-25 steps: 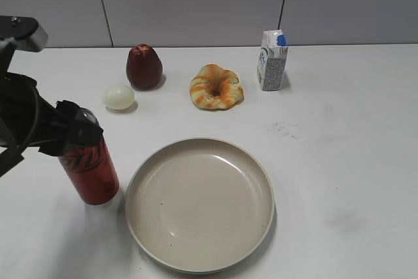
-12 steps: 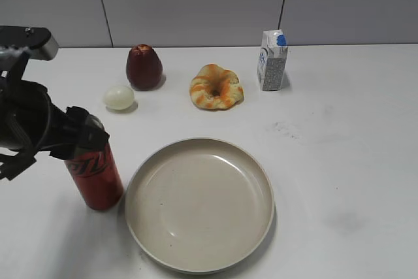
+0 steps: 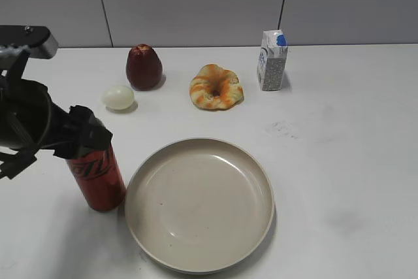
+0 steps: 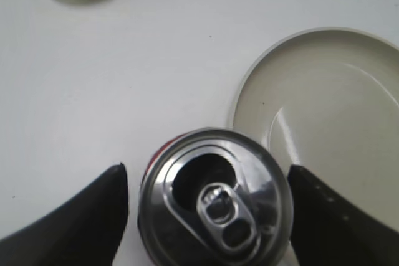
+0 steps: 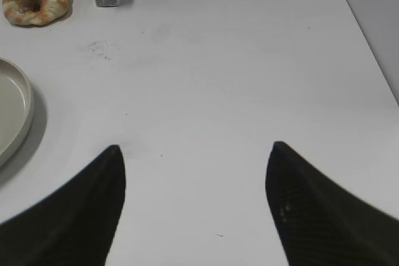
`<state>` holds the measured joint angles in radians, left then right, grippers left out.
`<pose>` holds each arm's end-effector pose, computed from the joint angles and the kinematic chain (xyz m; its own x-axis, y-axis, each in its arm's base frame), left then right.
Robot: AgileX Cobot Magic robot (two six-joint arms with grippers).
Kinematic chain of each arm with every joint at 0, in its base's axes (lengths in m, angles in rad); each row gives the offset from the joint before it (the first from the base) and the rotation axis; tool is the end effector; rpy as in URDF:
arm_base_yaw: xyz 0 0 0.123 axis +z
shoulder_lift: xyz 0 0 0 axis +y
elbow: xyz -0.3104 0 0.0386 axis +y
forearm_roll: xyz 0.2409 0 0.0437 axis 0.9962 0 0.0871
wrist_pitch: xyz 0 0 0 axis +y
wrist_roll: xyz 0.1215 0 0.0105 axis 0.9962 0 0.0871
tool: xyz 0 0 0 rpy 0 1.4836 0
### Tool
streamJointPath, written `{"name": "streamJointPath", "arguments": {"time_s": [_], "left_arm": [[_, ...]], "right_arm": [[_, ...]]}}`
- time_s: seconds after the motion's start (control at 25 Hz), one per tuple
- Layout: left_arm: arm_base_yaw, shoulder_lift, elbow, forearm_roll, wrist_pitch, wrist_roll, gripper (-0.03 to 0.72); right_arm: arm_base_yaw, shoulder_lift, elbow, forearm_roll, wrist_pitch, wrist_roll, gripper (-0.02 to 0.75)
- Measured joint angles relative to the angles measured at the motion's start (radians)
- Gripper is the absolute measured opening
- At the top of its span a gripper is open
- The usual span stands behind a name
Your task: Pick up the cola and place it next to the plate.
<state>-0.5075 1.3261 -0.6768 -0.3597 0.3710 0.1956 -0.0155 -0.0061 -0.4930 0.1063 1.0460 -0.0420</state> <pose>0.2149 -0.1374 0.2270 -0.7614 0.2634 -0.5924 0.4475 0.8747 -0.1863 -0.0109 0.0114 0.2597 -0.4422 0.0182 -0.8968 -0.0619 0.9968 0.0508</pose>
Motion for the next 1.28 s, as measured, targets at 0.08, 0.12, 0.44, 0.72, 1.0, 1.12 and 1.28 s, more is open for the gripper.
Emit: {"name": "streamJointPath", "arguments": {"time_s": [0.08,0.12,0.44,0.72,1.0,1.12,1.28], "left_arm": [[0.000,-0.004,-0.008,0.014,0.014,0.000,0.593],[0.000,-0.012,-0.021,0.022,0.031,0.000,0.596],[0.011,-0.100,-0.345,0.080,0.289,0.000,0.652],[0.186,-0.143,-0.449,0.240,0.617,-0.035,0.624],[0.377,-0.323,-0.322,0.247,0.689,-0.058,0.580],[0.437,-0.477,-0.207,0.250,0.703,-0.067,0.579],[0.468,-0.699,-0.045,0.255,0.711,-0.081,0.578]], "right_arm": [[0.000,0.000,0.000,0.000,0.000,0.000,0.536],[0.000,0.000,0.000,0.000,0.000,0.000,0.536],[0.000,0.000,0.000,0.000,0.000,0.000,0.536],[0.000,0.000,0.000,0.000,0.000,0.000,0.536],[0.000,0.000,0.000,0.000,0.000,0.000,0.536],[0.000,0.000,0.000,0.000,0.000,0.000,0.536],[0.000,0.000,0.000,0.000,0.000,0.000,0.536]]}}
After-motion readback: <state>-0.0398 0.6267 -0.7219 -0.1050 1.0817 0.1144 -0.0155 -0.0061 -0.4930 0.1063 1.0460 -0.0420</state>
